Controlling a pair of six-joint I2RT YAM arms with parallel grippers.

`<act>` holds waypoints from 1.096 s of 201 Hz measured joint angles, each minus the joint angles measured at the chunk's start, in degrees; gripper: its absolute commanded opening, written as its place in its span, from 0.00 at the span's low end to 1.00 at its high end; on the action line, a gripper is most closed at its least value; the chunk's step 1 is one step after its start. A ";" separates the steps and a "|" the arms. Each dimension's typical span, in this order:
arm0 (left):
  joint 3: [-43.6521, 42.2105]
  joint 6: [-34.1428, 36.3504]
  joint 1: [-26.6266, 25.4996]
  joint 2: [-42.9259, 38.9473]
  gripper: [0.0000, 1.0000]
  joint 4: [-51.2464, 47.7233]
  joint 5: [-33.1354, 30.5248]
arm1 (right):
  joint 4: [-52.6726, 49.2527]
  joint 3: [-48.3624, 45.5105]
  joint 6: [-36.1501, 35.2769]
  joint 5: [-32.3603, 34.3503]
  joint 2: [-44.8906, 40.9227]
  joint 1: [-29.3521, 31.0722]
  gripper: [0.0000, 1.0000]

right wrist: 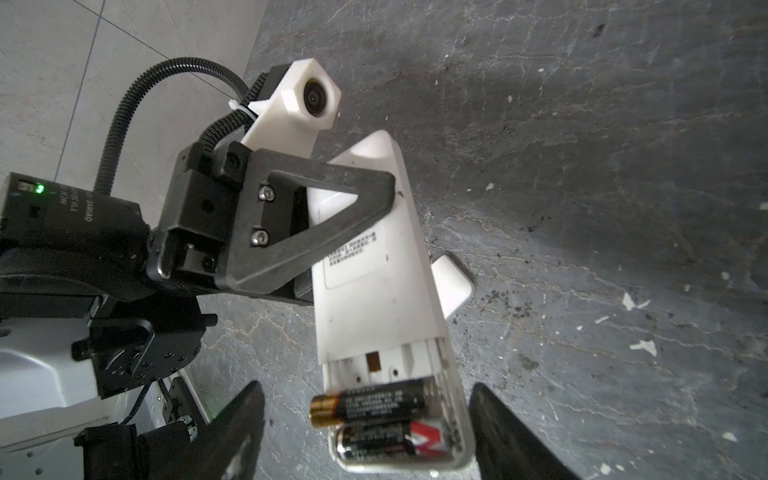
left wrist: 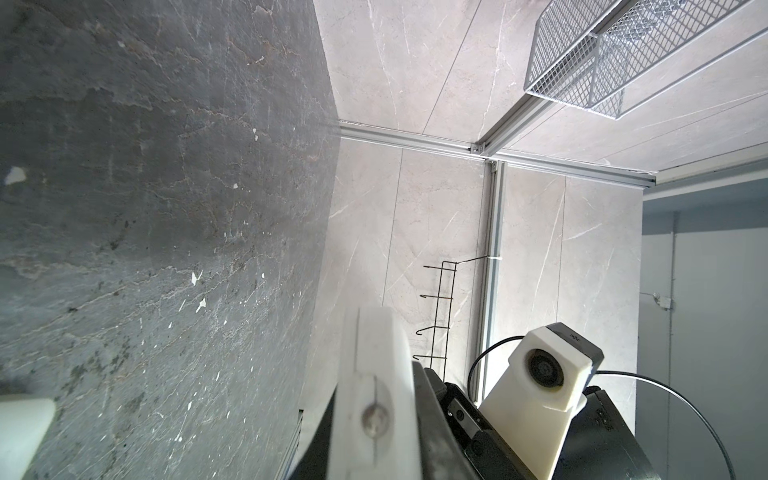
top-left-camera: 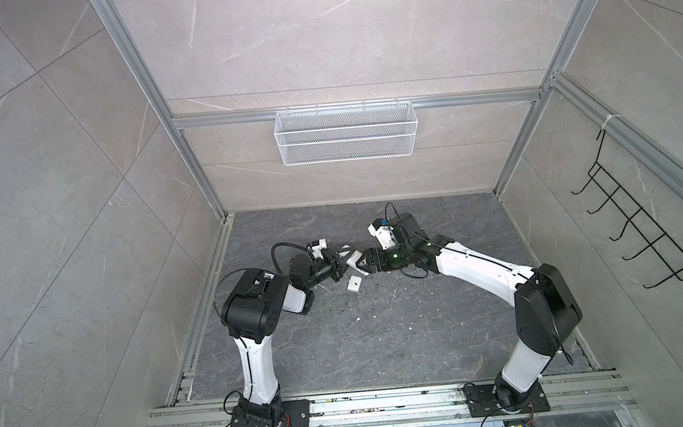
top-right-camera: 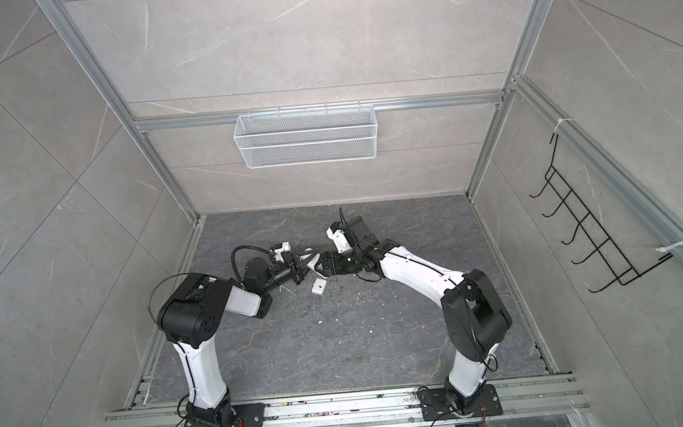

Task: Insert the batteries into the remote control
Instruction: 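Open the right gripper and press the battery down into the compartment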

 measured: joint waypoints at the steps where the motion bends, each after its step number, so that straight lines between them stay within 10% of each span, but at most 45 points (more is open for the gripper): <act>1: 0.00 -0.04 0.00 0.00 0.00 0.00 0.00 | 0.02 -0.02 0.02 0.00 0.00 0.00 0.74; 220: 0.00 -1.68 -0.07 -0.35 0.00 0.17 0.07 | 0.39 0.11 -0.13 0.66 0.55 0.04 0.59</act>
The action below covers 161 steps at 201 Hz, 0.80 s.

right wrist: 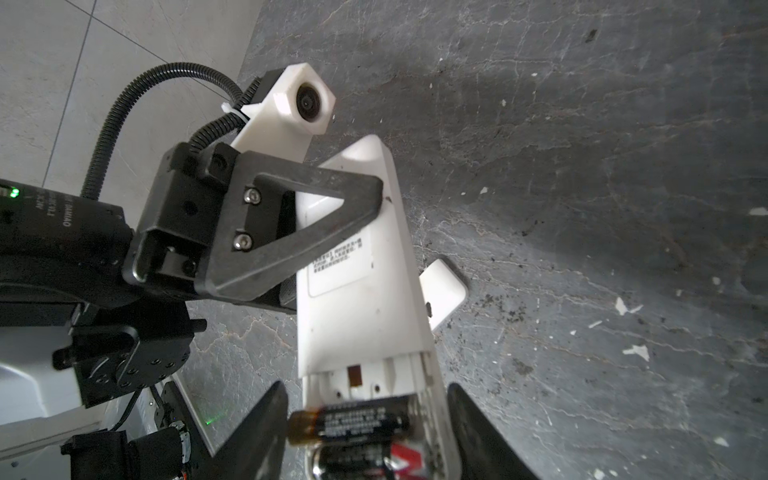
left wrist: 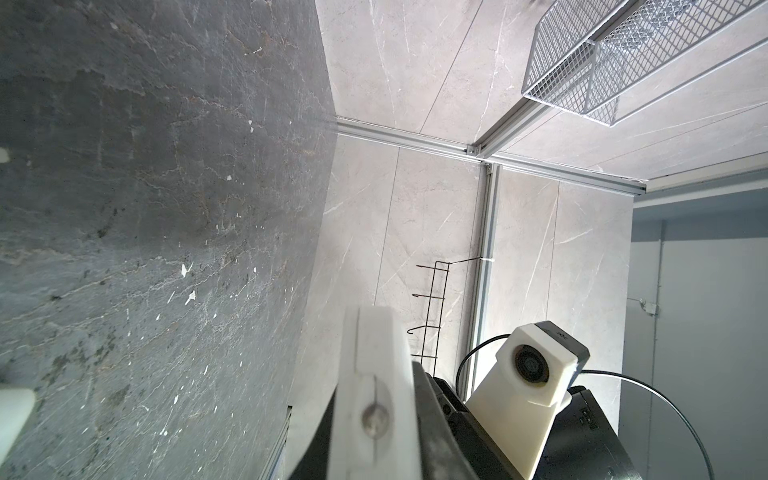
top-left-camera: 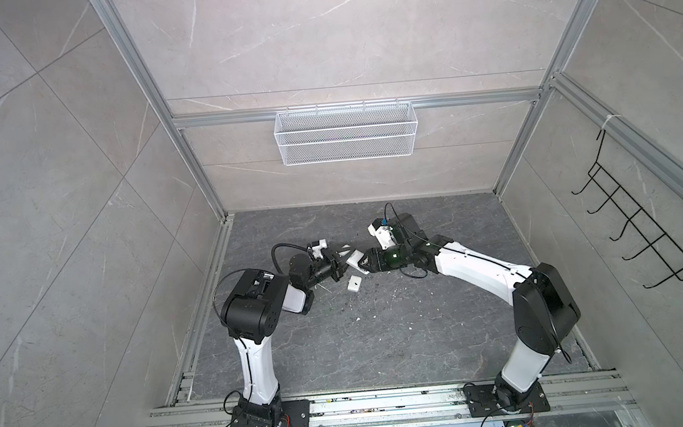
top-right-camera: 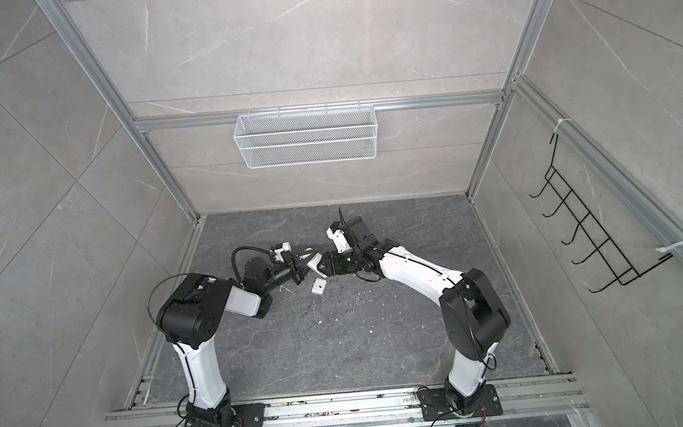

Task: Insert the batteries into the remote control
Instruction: 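Open the right gripper and press the battery down into the compartment, then lift the right gripper away from the remote and draw it back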

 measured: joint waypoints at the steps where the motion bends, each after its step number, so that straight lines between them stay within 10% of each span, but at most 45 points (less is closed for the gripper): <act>1: 0.00 0.00 0.00 0.00 0.00 0.00 -0.02 | 0.00 0.00 0.00 0.00 0.00 0.00 0.59; 161: 0.02 -0.72 0.26 -0.02 0.00 0.68 0.00 | 0.52 0.00 1.53 0.42 0.04 -0.44 0.43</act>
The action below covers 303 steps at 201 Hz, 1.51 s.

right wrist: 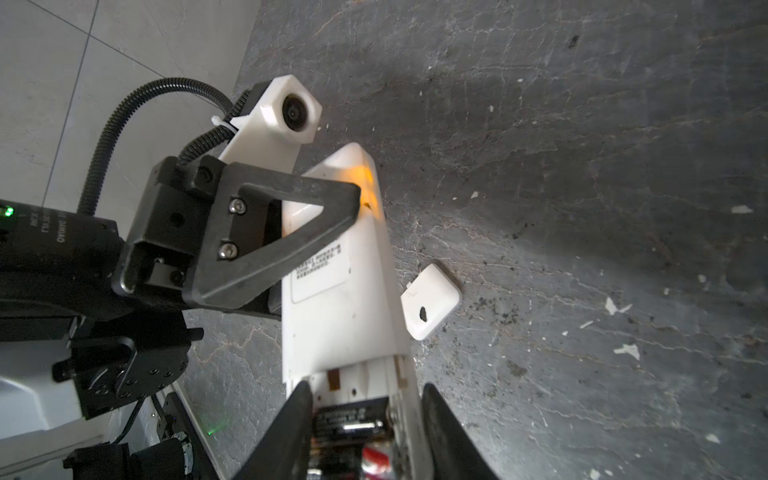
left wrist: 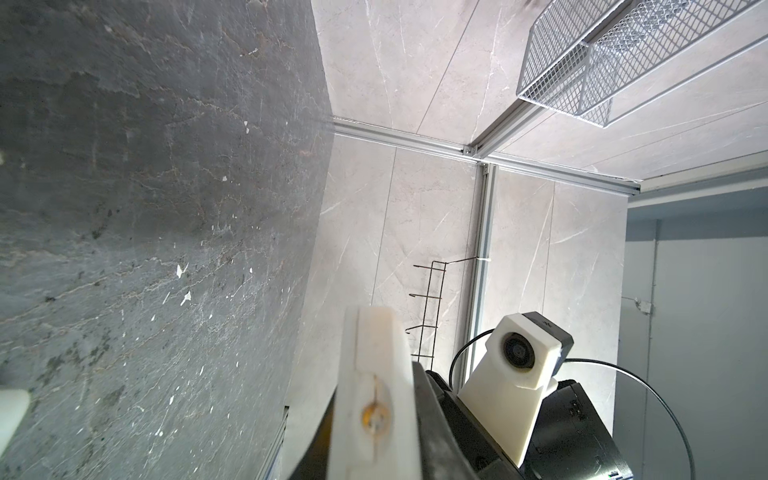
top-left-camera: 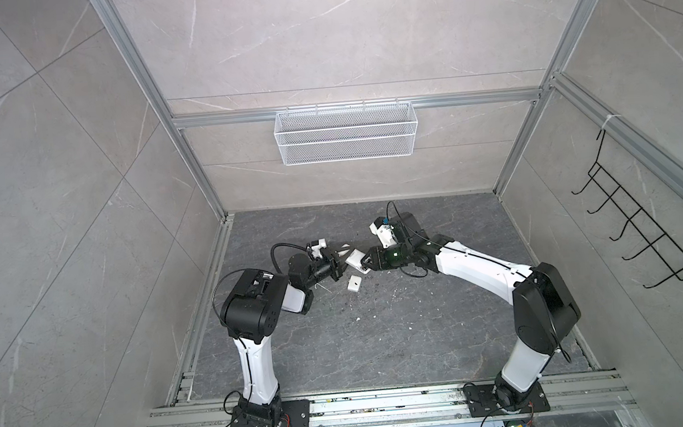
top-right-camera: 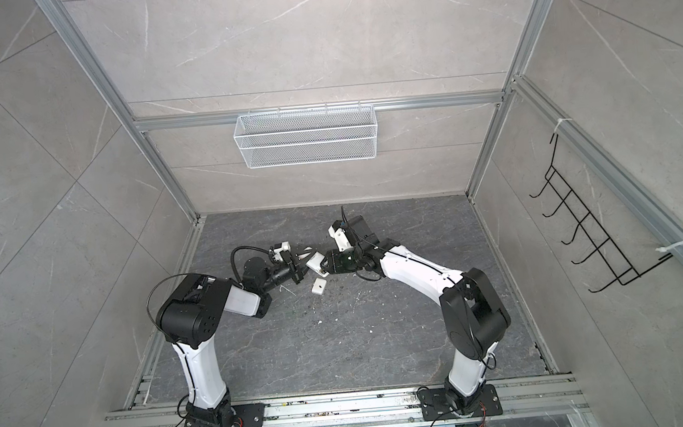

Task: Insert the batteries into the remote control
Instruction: 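Lift the right gripper away from the remote and draw it back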

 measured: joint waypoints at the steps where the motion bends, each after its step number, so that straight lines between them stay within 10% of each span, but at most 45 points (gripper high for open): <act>1: 0.00 0.00 0.00 0.00 0.00 0.00 0.00 | -0.02 0.00 0.00 0.00 0.00 0.00 0.43; 75: 0.02 -0.09 -0.35 -0.92 0.00 -0.07 -1.81 | 8.00 -5.79 13.09 -0.20 -2.40 -2.27 0.73; 145: 1.33 0.70 -2.69 -1.55 0.00 -0.15 -11.10 | 42.16 -22.34 46.62 -2.64 -3.91 -4.52 0.66; 303: 2.64 0.85 -4.20 -1.55 0.00 -0.09 -18.49 | 49.51 -23.82 51.60 -1.49 -3.93 -2.34 0.26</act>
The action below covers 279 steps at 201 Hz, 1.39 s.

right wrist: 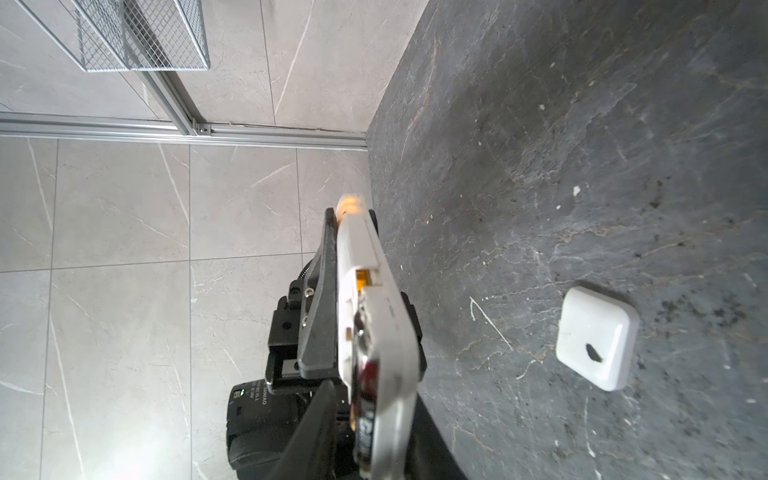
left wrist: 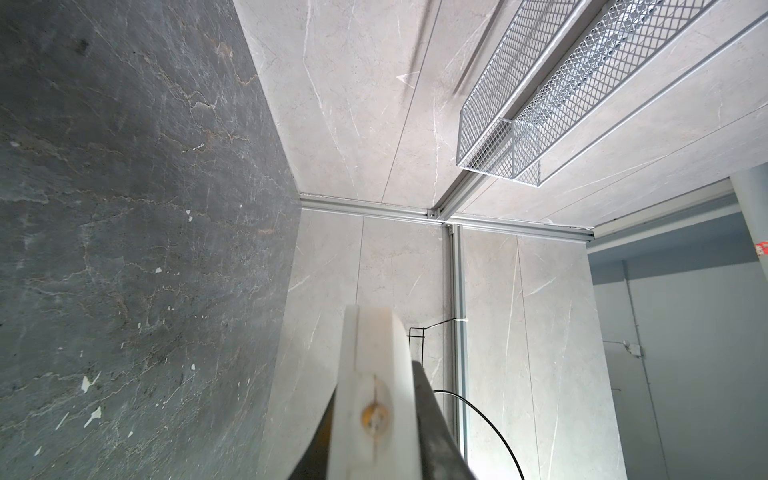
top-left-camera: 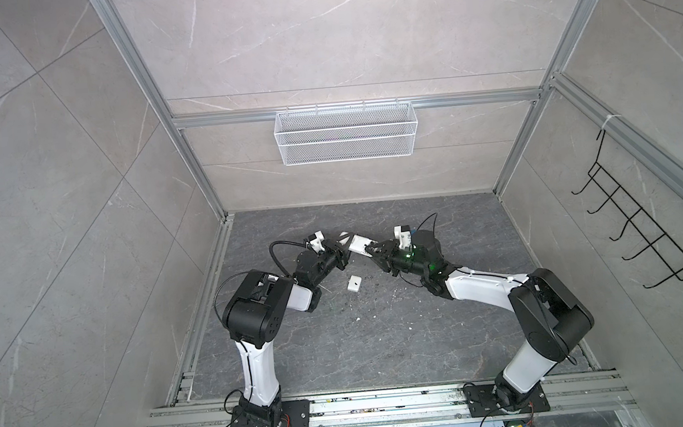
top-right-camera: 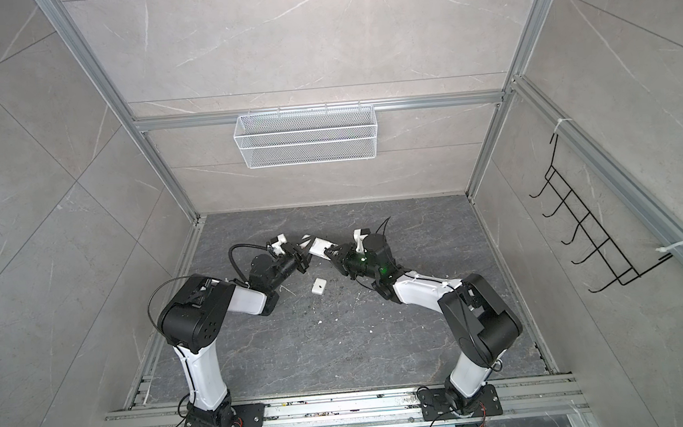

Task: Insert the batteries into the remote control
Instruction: 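Lift the right gripper away from the remote and draw it back, then move the right gripper over the white battery cover while the left gripper lowers the remote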

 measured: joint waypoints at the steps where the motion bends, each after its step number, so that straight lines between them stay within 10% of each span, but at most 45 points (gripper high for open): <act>1: 0.00 -0.02 0.00 0.00 0.00 0.00 0.00 | -0.09 0.00 -0.09 -0.04 0.00 0.00 0.26; 83: 0.00 -1.55 0.00 0.00 0.00 0.02 0.57 | -0.90 0.81 -1.88 -0.59 0.02 0.00 0.14; 125: 0.00 -1.75 0.00 0.00 0.00 0.00 1.40 | -2.64 1.25 -3.04 -0.74 0.02 -0.02 0.41; 154: 0.00 -1.77 0.00 0.00 0.00 0.00 1.81 | -3.85 2.05 -3.91 -1.44 0.00 -0.83 0.43; 279: 0.37 -2.27 0.09 -0.39 0.00 0.04 2.93 | -2.78 2.38 -2.71 -3.37 -0.11 -2.60 0.07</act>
